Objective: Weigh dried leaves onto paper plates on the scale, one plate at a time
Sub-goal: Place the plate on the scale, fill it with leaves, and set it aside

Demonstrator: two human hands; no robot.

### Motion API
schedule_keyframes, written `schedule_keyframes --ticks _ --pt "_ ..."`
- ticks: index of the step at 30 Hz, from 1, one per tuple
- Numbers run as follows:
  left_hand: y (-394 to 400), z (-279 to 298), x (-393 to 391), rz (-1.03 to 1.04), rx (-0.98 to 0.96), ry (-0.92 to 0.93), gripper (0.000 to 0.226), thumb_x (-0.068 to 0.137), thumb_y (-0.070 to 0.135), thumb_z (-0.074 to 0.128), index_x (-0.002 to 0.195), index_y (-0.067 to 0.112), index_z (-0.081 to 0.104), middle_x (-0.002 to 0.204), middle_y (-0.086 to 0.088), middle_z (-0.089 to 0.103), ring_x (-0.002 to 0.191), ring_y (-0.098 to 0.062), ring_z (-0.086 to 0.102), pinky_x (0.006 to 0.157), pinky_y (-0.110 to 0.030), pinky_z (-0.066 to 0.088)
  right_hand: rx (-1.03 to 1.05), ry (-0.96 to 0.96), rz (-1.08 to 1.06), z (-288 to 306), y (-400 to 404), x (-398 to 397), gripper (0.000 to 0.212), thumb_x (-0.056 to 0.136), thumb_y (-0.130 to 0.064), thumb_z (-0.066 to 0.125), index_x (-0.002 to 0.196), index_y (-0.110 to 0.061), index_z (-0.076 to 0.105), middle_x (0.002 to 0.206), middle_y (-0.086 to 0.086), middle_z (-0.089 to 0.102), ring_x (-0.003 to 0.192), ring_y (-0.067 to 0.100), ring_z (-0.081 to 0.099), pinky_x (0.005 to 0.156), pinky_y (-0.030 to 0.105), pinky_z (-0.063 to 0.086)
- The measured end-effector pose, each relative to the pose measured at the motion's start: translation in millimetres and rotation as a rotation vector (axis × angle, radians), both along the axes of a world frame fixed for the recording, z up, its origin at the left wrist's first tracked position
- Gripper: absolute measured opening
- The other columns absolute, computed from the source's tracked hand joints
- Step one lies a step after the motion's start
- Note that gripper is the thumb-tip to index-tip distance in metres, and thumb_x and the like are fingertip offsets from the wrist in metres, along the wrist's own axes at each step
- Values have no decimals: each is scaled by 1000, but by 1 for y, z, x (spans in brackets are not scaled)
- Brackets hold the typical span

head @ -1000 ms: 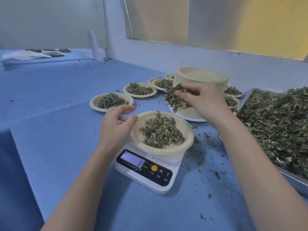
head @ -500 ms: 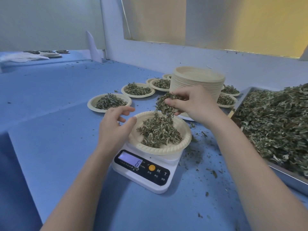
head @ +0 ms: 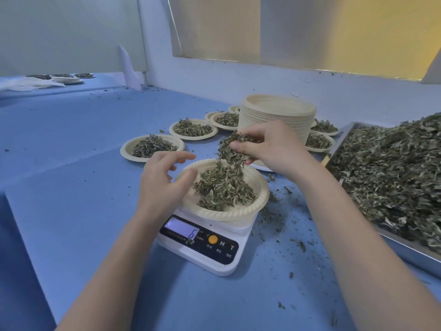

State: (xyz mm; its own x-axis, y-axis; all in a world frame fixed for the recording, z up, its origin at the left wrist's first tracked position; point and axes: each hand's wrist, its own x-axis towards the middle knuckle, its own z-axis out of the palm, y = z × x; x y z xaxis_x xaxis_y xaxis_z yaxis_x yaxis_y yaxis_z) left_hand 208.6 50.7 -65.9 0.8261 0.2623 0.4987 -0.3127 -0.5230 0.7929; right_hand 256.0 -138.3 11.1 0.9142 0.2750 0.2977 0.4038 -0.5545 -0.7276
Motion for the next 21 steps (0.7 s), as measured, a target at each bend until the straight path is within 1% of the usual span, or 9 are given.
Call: schedule_keyframes --ticks 2,3,5,8,10,13,17,21 --pt "-5 3 -3 -33 57 -12 14 81 38 69 95 40 66 107 8 55 106 -11 45 87 -24 38 -18 -9 -5 1 -1 -1 34 83 -28 72 113 -12 69 72 -12 62 55 4 66 57 4 41" --pt "-8 3 -4 -49 80 -21 14 82 38 69 95 38 67 107 9 55 109 -11 43 92 -27 36 -29 -17 -6 1 -1 -1 33 83 -29 72 112 -13 69 74 -12 63 55 4 66 57 4 41" --pt "-13 5 -5 -71 102 -39 17 81 43 69 96 36 69 105 10 56 109 -11 42 95 -28 34 -39 -32 0 2 -1 -3 31 83 -30 72 110 -15 71 78 -9 66 53 4 65 58 6 42" --pt "-13 5 -5 -58 66 -44 29 77 48 58 98 31 69 103 8 59 105 -12 46 90 -26 36 -31 -53 39 4 -1 -6 25 81 -30 73 104 -21 73 85 -6 71 48 1 62 55 5 43" --pt "-9 4 -5 -40 9 -38 28 78 47 55 97 33 68 101 9 59 102 -12 49 84 -22 36 -14 -60 45 4 -1 -5 19 82 -26 73 100 -22 74 80 -7 70 45 1 61 53 5 43" --pt "-5 2 -4 -21 -66 -34 24 78 47 54 94 35 68 100 13 59 98 -10 51 77 -18 37 -3 -76 19 3 0 -3 9 84 -19 71 92 -22 74 72 -8 67 43 0 59 54 6 43" --pt "-3 1 -3 -20 -80 -37 22 78 47 54 92 37 67 99 14 58 96 -9 52 76 -18 37 61 -94 14 4 0 -4 11 83 -15 71 85 -26 71 64 -13 64 41 -2 56 52 6 44" --pt "-2 1 -2 -16 -80 -43 23 79 46 53 93 35 68 99 12 59 96 -9 52 76 -19 38 99 -111 11 7 -1 -5 10 82 -16 72 84 -26 71 66 -10 66 40 -2 56 53 5 43"
